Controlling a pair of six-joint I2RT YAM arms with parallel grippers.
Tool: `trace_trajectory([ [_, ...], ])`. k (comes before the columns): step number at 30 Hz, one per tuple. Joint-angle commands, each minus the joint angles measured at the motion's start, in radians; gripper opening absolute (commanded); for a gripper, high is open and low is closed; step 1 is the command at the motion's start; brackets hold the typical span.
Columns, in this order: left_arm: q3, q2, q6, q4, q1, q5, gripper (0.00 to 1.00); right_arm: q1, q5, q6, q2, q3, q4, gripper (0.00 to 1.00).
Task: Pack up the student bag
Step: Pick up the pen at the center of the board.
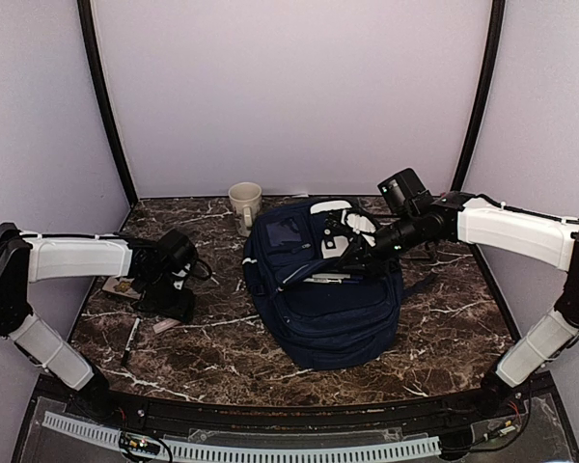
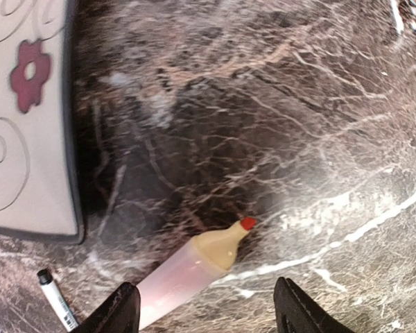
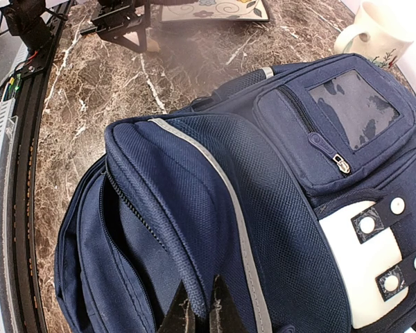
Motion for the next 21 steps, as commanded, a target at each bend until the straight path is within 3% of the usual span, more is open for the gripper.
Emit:
trace_trajectory([
  [1,0.02,0.022,0.082,0.038,0.009,0.074,0.69,0.005,-0.049,-0.003,-0.008,0.0,0.031,0.0],
  [8,0.017,0.04,0.154,0.03,0.023,0.11,0.69,0.005,-0.053,-0.002,-0.003,0.001,0.029,0.0],
  [14,0.034,0.067,0.131,0.001,0.023,0.115,0.64,0.005,-0.054,-0.003,-0.001,0.002,0.029,0.0],
  [21,0.03,0.091,0.078,-0.002,0.023,0.198,0.51,0.005,-0.052,-0.005,-0.004,-0.001,0.027,0.0],
])
